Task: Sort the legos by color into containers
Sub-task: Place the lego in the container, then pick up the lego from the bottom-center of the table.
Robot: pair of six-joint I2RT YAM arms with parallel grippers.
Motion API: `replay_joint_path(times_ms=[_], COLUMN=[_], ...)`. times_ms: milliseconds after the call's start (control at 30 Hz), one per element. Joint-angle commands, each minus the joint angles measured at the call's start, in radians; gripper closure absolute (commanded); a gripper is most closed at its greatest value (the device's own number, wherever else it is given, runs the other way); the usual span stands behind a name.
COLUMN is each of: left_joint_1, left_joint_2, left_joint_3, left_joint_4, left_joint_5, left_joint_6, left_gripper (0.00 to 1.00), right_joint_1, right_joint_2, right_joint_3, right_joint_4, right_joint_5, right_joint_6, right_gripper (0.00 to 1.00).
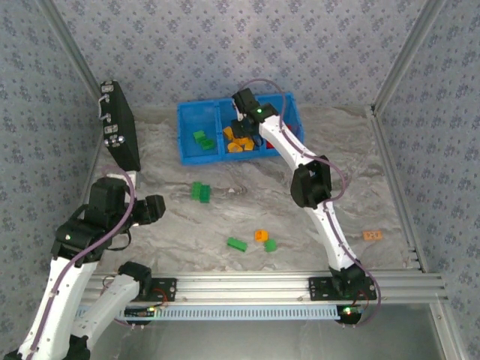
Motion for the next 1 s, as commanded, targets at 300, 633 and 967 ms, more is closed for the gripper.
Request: replay_joint_path(times_ms=[300,633,967], left_joint_1=[0.007,-0.042,-0.140], left_joint_2=[0.104,0.170,0.258], left_joint_3=[0.125,0.149,0.179], left_joint_4=[0.040,0.133,0.170], left_joint_5=[0.098,0.147,0.153], left_joint_6=[0.202,0.262,0.319], left_gripper=[0.29,0.28,0.28], right_joint_1=[0.046,0.152,0.347], right_joint_2=[-0.112,-0.631,-1.130], right_joint_3=[-0.077,-0.736,-1.355], right_joint_4=[-0.029,0.019,-0.046], right_joint_5=[-0.002,0.092,0.113], right_joint_6=[-0.051,0.029,0.488], right_gripper=[0.48,0.43,0.29])
